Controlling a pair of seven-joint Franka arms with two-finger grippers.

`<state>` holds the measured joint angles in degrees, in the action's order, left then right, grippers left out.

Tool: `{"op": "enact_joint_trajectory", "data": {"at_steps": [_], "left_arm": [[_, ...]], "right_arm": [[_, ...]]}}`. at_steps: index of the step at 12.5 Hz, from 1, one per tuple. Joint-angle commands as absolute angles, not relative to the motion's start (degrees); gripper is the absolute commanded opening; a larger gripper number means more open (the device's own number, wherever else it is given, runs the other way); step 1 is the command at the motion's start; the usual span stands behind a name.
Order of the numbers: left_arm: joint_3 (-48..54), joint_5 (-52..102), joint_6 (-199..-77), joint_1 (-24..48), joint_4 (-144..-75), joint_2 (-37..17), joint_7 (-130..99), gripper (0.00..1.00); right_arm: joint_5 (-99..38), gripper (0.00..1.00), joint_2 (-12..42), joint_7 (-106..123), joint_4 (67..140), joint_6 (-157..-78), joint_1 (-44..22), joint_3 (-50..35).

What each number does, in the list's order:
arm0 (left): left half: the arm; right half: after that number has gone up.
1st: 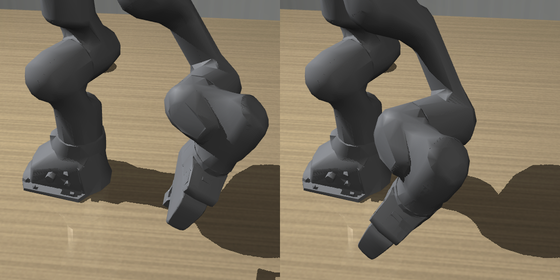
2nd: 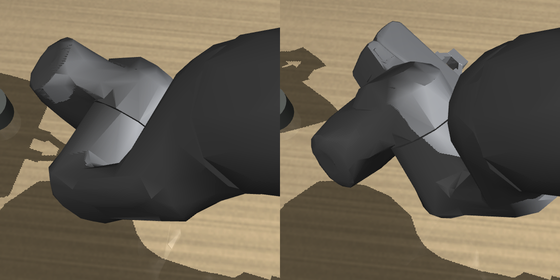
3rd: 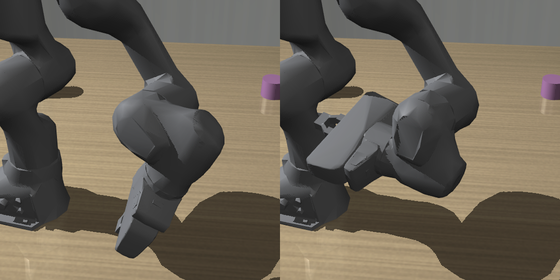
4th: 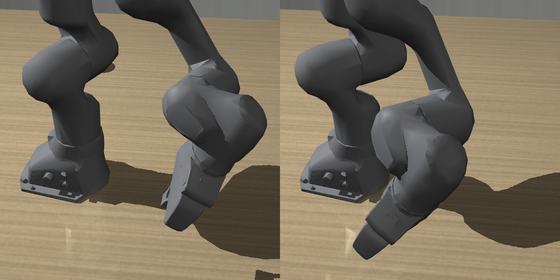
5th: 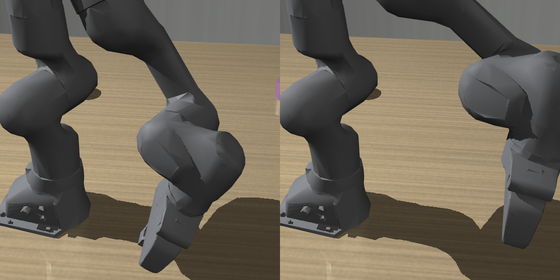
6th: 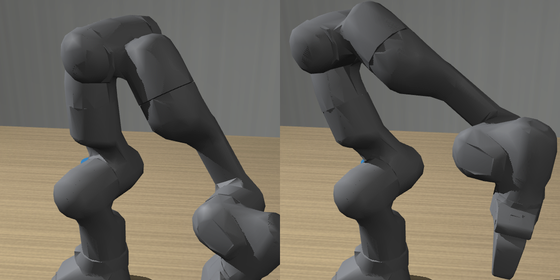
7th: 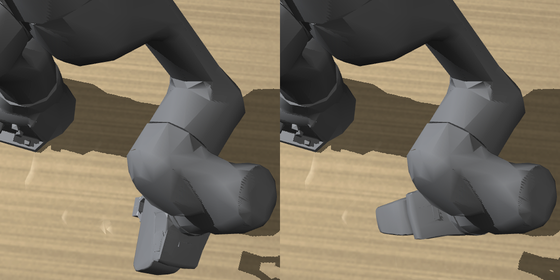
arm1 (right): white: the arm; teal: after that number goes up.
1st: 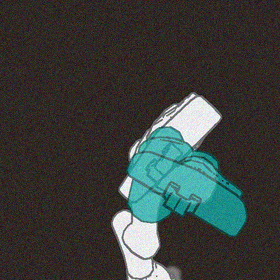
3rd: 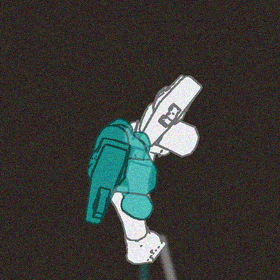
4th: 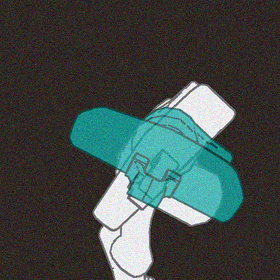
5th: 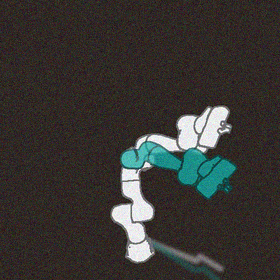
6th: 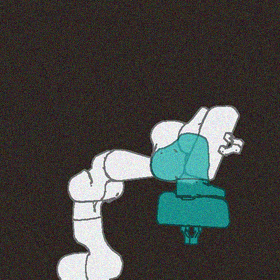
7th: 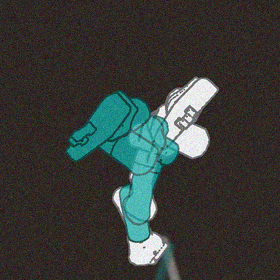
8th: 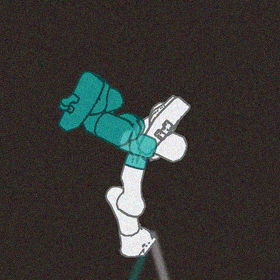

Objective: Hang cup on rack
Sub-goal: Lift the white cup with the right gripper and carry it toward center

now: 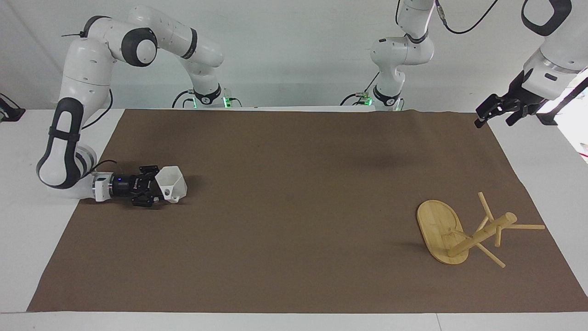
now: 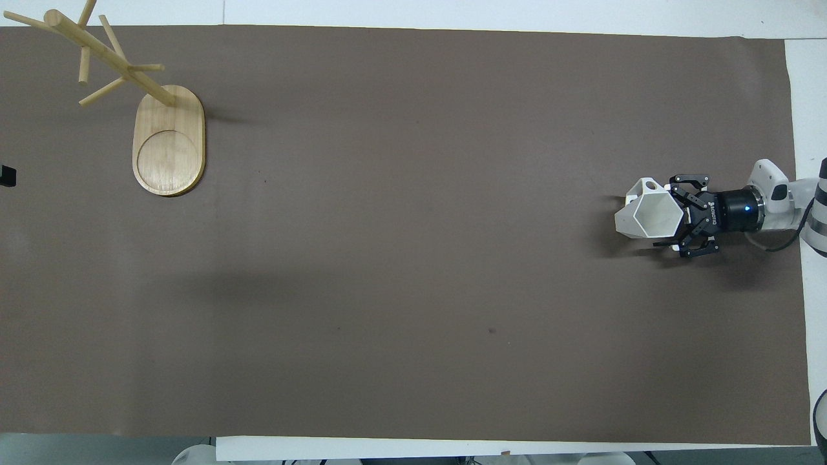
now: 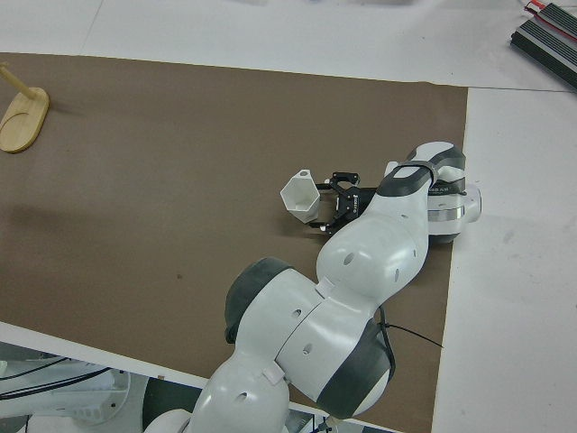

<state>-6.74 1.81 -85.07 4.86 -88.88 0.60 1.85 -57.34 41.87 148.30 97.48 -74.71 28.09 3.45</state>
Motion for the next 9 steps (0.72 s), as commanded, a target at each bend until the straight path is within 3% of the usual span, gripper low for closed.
{"op": "enact_joint_trajectory", "data": {"at_steps": [1,9], "left_arm": [[-6.0,0.8,-82.3,4.3,-89.8,1.6,1.9,1.0],[-6.0,0.8,-81.8,4.4,-89.8,1.7,1.8,1.0]], "right_arm": [[-58.4,1.0,40.6,150.1,99.5,-75.7,27.7,3.4],[-58.5,1.0,40.1,151.3,101.9,-77.5,26.3,3.4]]}}
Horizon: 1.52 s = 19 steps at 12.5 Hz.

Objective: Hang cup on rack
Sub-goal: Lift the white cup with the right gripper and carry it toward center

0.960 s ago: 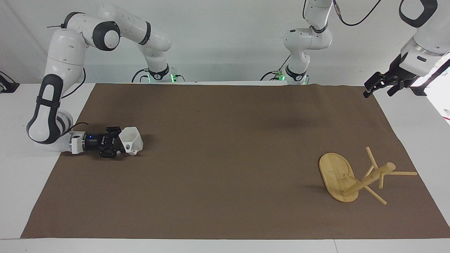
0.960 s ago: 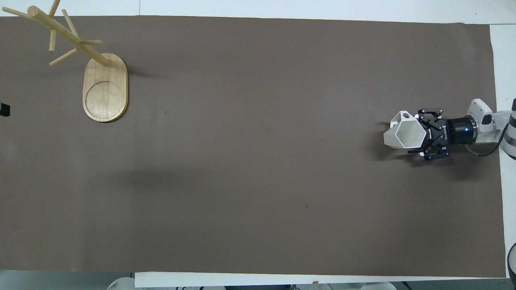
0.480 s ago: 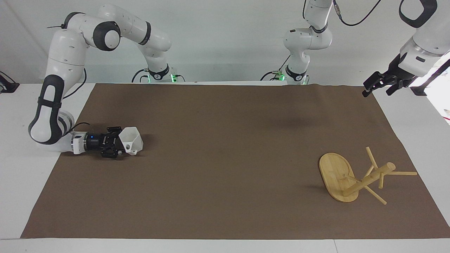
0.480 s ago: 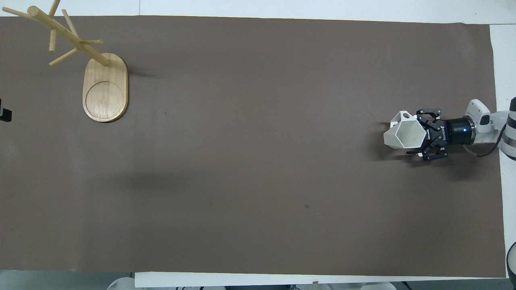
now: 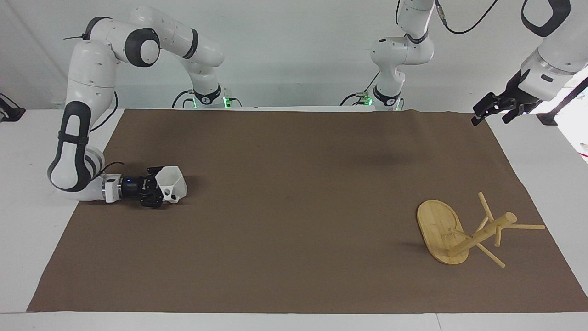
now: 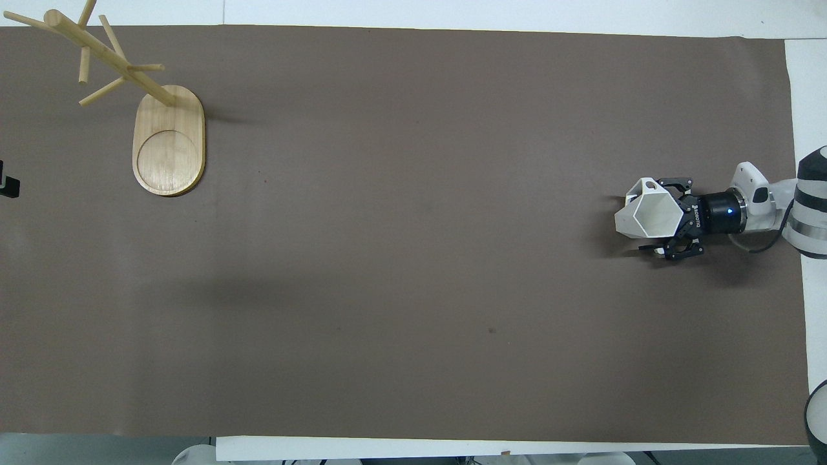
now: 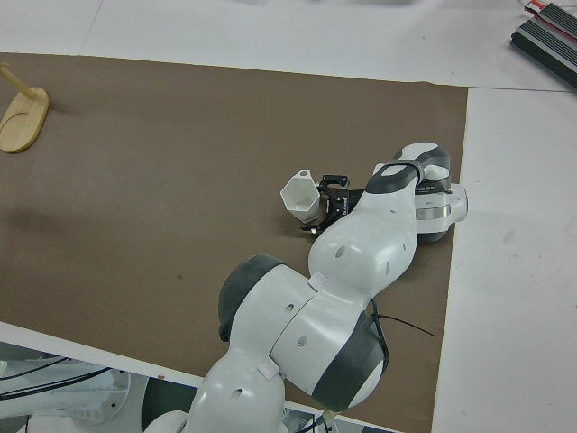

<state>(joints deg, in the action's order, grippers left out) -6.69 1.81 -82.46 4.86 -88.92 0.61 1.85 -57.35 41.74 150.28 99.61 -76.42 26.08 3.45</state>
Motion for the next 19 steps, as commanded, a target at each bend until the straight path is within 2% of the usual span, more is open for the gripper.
{"op": "enact_joint_trajectory", "data": {"at_steps": [1,2,5,6,7,9,11,14,19], "left_arm": [[-6.0,0.8,-81.5,4.7,-89.9,1.7,1.8,1.0],[-6.0,0.8,-81.3,4.7,-90.1,1.8,1.8,1.0],[-5.9,0.8,-81.1,4.6,-90.1,1.8,2.4,1.0],[-6.0,0.8,-81.1,4.6,-90.1,1.8,2.4,1.0],[-5.9,0.8,-81.1,4.5,-90.1,1.8,2.1,1.0],[-6.0,0.8,-81.6,4.6,-89.9,1.8,1.6,1.0],[-6.0,0.8,-82.3,4.7,-90.1,1.8,-0.4,1.0],[-5.7,1.1,-85.2,6.3,-90.3,1.6,-4.5,1.0],[-5.7,2.8,-93.3,21.7,-91.4,0.7,-31.1,1.0]], "right_arm": [[-58.5,0.99,40.1,151.3,101.9,-77.5,26.3,3.4],[-58.5,0.93,40.1,151.3,101.8,-77.5,26.2,3.4],[-58.5,0.38,40.0,151.2,101.8,-77.3,25.8,3.3],[-58.5,0.26,39.9,151.0,101.8,-77.3,25.7,3.3],[-58.5,0.23,39.5,149.3,101.7,-77.3,25.6,2.8],[-58.6,0.22,36.4,145.0,101.8,-77.7,22.6,1.7],[-61.3,0.22,30.8,140.6,103.2,-81.9,17.0,1.7],[-70.7,0.22,28.7,135.5,103.8,-87.3,8.0,1.7],[-86.3,0.21,28.8,132.2,104.7,-98.5,-5.1,1.7]]}}
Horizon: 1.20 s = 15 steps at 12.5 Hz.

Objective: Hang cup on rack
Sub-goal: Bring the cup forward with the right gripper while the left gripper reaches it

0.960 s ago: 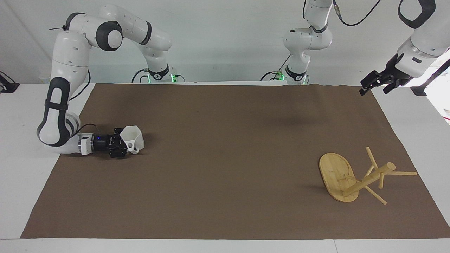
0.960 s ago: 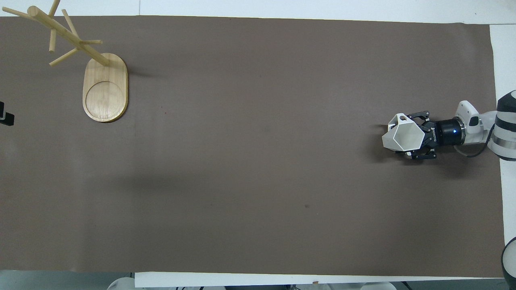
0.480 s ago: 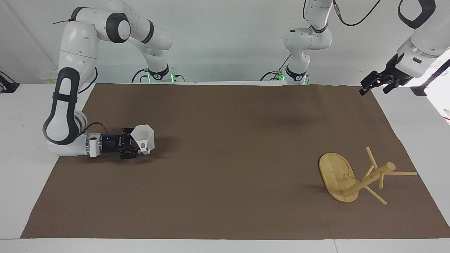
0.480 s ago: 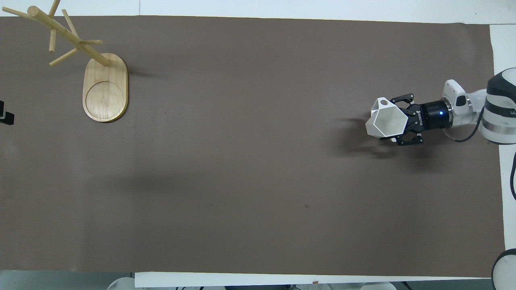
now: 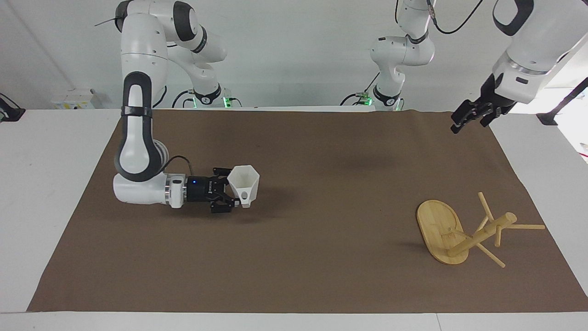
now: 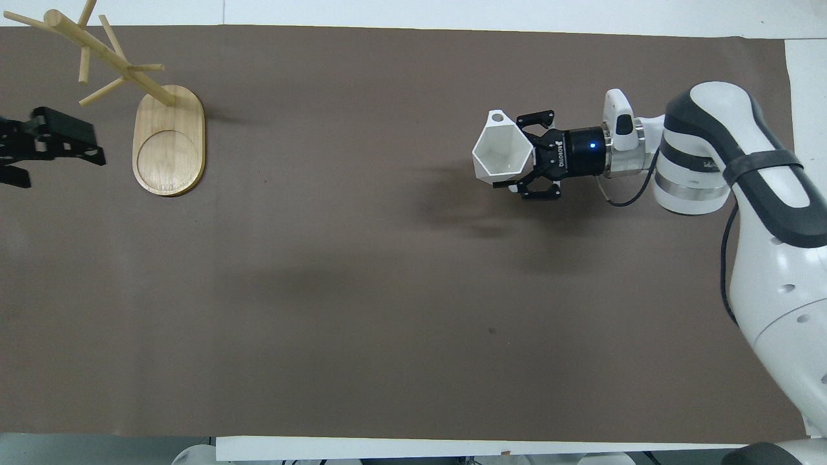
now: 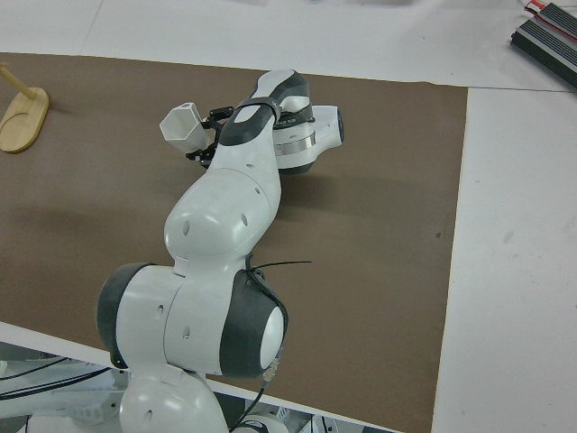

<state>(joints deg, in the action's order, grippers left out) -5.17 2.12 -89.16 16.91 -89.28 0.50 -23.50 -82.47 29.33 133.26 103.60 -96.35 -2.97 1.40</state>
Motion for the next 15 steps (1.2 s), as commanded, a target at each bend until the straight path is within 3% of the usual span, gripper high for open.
{"op": "enact_joint_trajectory", "data": {"at_steps": [1,6,8,13,15], "left_arm": [[-5.7,3.0,-97.3,25.2,-92.1,-0.3,-37.3,1.0],[-5.9,2.5,-105.6,36.3,-89.0,-9.4,-53.2,1.0],[-5.9,2.5,-105.9,36.6,-87.9,-10.7,-53.7,1.0],[-5.7,2.5,-108.1,36.8,-89.8,-13.4,-53.5,0.99],[-5.7,2.6,-109.0,36.8,-91.2,-13.5,-53.4,0.76]], "right_arm": [[-88.7,0.2,28.7,131.9,104.5,-100.5,-7.6,1.7],[-99.7,0.18,28.4,132.1,104.5,-111.4,-20.1,1.6],[-102.9,0.18,28.3,134.0,104.4,-117.5,-23.4,1.4],[-108.3,0.19,27.3,134.6,104.4,-119.8,-27.0,1.5],[-108.4,0.19,27.3,134.6,104.4,-119.8,-27.1,1.5]]}}
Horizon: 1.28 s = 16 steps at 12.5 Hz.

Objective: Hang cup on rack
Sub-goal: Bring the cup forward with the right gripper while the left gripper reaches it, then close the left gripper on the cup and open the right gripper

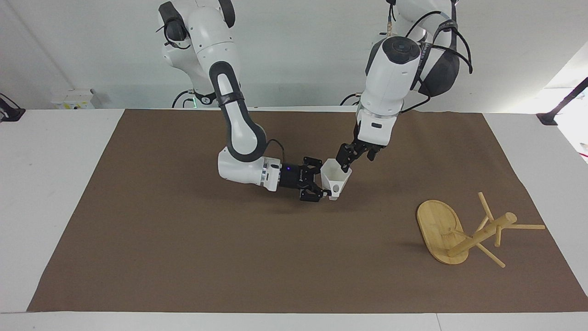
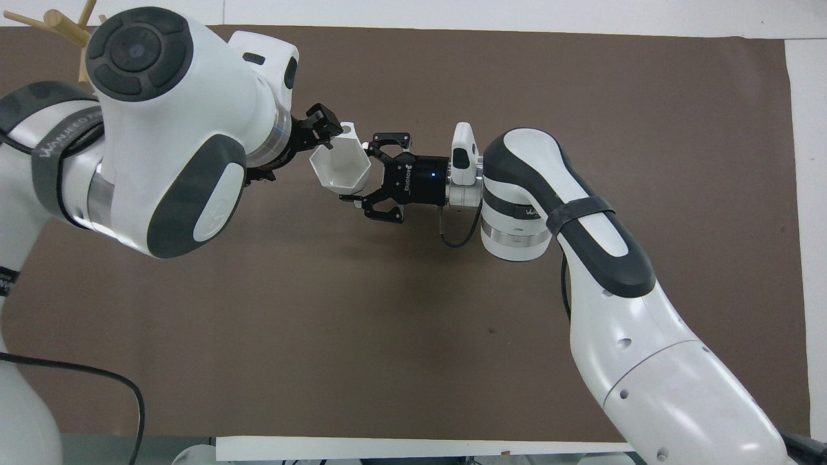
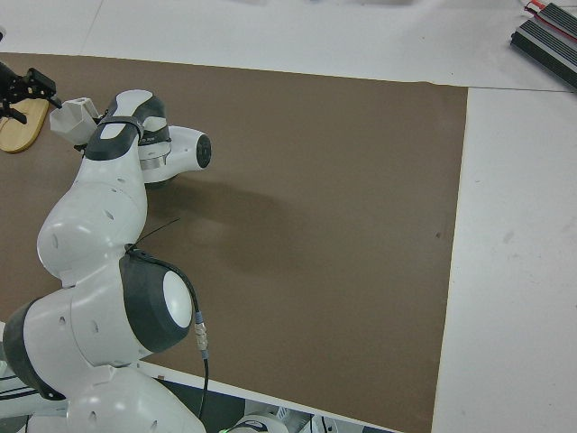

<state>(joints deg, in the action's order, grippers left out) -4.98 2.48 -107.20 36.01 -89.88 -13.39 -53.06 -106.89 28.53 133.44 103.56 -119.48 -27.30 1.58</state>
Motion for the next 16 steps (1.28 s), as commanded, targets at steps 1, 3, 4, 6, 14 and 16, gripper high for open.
{"op": "enact_joint_trajectory", "data": {"at_steps": [1,3,4,6,14,16], "left_arm": [[-5.7,2.6,-109.8,36.7,-91.9,-13.5,-53.3,0.73],[-5.5,2.6,-109.8,37.0,-92.6,-13.4,-53.1,0.13],[-5.5,2.6,-110.2,37.1,-93.0,-13.4,-53.0,0.0],[-5.5,2.7,-109.6,37.2,-92.9,-13.3,-53.1,0.0],[-6.5,2.7,-106.5,37.5,-91.0,-13.4,-58.6,0.0],[-6.6,2.3,-105.2,35.7,-93.0,-12.1,-57.9,0.0]], "right_arm": [[-108.4,0.19,27.3,134.6,104.3,-119.8,-27.0,1.4],[-108.4,0.19,27.3,134.6,104.3,-119.8,-27.0,1.4],[-108.4,0.19,27.3,134.6,104.2,-119.8,-27.1,1.4],[-108.3,0.19,27.3,134.6,104.2,-119.9,-27.1,1.4],[-109.7,1.0,27.2,134.5,104.3,-119.8,-26.1,1.4],[-108.4,1.0,25.9,133.9,104.2,-119.6,-23.7,1.7]]}}
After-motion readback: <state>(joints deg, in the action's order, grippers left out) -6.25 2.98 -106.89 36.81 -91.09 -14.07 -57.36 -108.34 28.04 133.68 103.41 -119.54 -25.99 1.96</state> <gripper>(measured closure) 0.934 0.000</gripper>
